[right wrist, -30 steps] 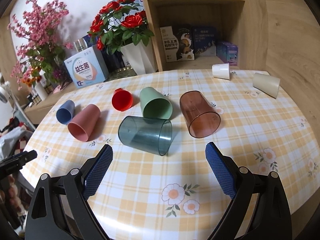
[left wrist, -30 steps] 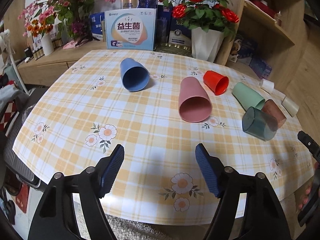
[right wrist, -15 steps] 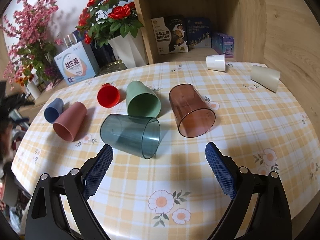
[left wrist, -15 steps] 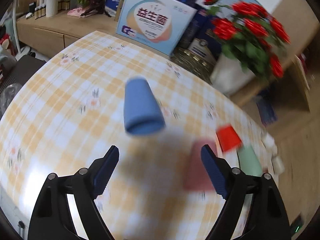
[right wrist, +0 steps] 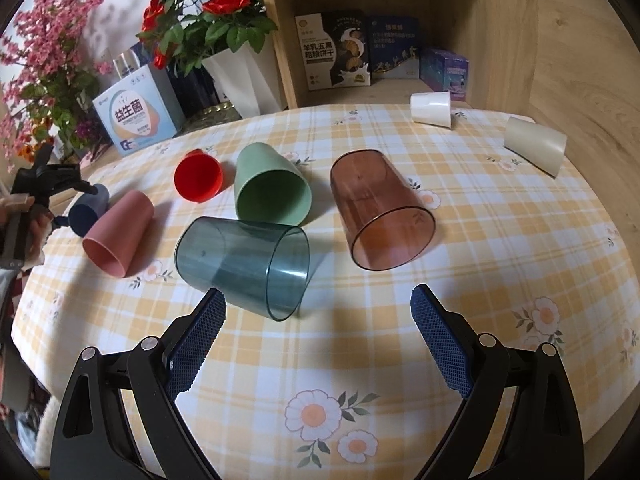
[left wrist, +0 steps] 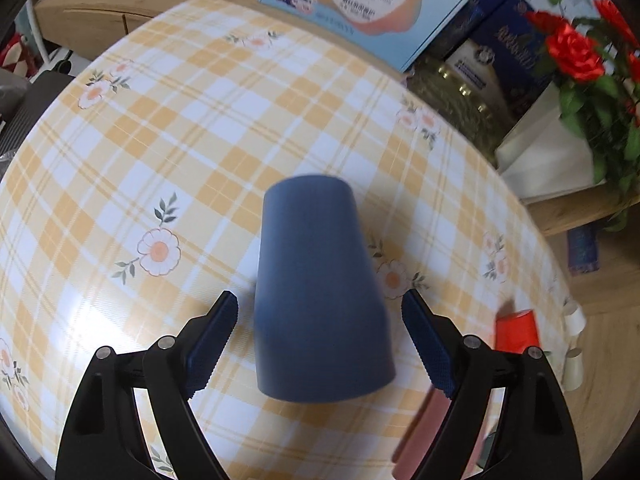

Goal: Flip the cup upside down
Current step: 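Move the left tool to the blue cup and close around it, then lift the blue cup with the left tool and carry it toward the right tool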

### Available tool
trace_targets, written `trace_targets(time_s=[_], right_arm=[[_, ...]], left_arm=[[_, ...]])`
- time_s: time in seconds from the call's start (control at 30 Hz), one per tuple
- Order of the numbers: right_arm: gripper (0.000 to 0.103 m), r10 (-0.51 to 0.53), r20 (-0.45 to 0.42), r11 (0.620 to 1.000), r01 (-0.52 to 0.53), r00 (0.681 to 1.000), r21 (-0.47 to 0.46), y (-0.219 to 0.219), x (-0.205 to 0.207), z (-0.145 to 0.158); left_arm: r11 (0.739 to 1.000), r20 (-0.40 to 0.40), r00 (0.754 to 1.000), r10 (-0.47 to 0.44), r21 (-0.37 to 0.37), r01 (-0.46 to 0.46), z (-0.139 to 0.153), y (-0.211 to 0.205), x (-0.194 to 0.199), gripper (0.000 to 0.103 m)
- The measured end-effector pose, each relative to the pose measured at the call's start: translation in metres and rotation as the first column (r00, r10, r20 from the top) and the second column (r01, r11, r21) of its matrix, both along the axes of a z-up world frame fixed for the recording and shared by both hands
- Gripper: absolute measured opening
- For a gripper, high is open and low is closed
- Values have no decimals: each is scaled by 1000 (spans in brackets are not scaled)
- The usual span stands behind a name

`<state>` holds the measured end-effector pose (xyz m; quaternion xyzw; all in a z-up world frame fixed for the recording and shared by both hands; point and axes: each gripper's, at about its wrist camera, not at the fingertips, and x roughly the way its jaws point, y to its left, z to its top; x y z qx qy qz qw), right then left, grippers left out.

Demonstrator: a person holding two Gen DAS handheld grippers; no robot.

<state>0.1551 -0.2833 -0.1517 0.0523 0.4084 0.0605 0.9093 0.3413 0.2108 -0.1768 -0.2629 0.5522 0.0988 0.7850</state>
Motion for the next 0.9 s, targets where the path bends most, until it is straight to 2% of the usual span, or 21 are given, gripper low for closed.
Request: trace_targets(time_s=[0.13, 0.27, 0.33, 0.4, 0.57, 0.9], right_arm=[[91, 18, -8, 1000, -18, 1000, -4, 5, 2, -2], [91, 17, -18, 1000, -17, 1000, -2, 5, 2, -5], [91, 10, -18, 1000, -10, 1000, 4, 3, 1, -5], [91, 7, -12, 1000, -7, 1000, 6, 2, 0, -3], [91, 8, 8, 1000, -8, 1000, 19, 1, -3, 5], [91, -6, 44, 997, 2, 999, 78, -6, -20, 18]], left_arm=[[1000, -15, 1000, 16, -4, -16, -9, 3, 6, 72], [1000, -64, 998, 9, -12, -10, -18, 2, 12, 71], [1000, -66, 998, -9, 19, 11, -17, -3, 12, 67], [1000, -46, 999, -21, 5, 21, -18, -5, 8, 67], [1000, -10, 1000, -19, 15, 19, -11, -6, -13, 67], [996, 34, 996, -85, 1, 85, 27, -21, -88, 67]])
